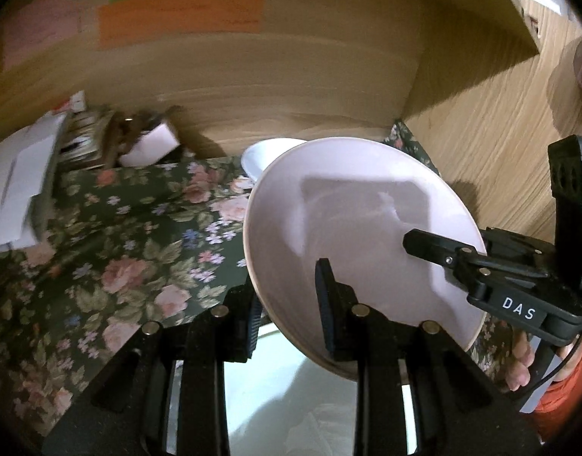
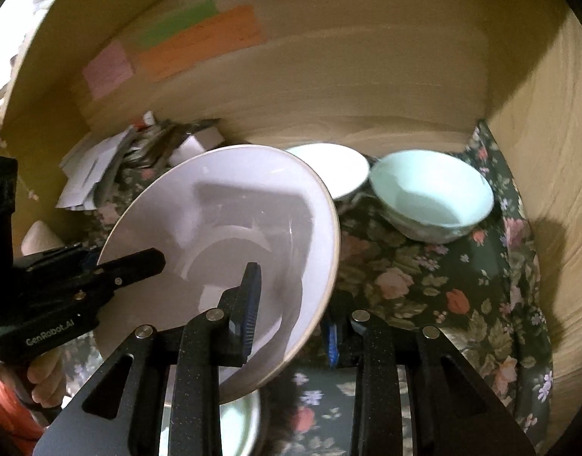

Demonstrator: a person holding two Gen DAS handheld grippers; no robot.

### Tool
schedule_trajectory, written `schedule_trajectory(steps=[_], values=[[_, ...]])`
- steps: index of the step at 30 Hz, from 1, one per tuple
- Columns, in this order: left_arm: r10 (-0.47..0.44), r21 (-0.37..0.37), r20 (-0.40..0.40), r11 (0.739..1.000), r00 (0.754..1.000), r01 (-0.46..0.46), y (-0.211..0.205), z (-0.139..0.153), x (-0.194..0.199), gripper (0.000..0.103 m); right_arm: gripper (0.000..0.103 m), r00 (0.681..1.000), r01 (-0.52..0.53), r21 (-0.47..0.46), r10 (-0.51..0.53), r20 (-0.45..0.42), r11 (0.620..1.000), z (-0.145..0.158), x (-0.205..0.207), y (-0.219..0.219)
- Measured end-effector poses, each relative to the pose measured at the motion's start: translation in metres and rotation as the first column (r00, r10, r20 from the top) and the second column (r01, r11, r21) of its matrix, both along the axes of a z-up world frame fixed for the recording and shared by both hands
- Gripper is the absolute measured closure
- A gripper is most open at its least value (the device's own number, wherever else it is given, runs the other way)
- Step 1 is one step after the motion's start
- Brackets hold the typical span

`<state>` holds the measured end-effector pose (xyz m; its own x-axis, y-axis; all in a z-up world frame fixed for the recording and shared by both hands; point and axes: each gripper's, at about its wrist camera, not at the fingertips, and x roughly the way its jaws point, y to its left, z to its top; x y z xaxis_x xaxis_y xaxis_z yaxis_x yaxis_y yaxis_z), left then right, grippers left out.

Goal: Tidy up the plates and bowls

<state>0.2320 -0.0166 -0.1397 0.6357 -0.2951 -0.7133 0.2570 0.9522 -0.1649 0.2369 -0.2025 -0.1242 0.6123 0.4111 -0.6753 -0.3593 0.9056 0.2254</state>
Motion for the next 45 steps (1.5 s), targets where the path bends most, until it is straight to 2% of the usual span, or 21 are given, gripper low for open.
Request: schedule_trajectory(steps=[13,26,29,36,45], values=[[0.127,-0.021,0.035,0.992,0.991,-0.126,0.073,0.012,-0.045,0.076,0.077,0.992,-0.119,-0.018,0.120,0.028,0.993,0.013,-0.023,0.074],[0.273,-0.030,0.032,0.962,0.961,-0.272,0.154,0.008,-0.093,0.076,0.077,0.966,-0.257,-0.011,0.257,0.018,0.966,0.008,-0.044,0.153],[0.287,-0.008,0.040,0.958,0.957,-0.287,0.169,0.006,-0.104,0.076,0.077,0.958,-0.286,-0.007,0.286,0.012,0.958,0.004,-0.048,0.167],[0.336,-0.017,0.014,0.942,0.942,-0.336,0.200,-0.005,-0.127,0.076,0.077,0.941,-0.338,0.000,0.338,-0.007,0.941,-0.004,-0.060,0.194],[0.351,-0.022,-0.041,0.936,0.935,-0.352,0.212,-0.028,-0.136,0.076,0.077,0.930,-0.365,-0.025,0.362,-0.066,0.931,-0.026,-0.066,0.213]])
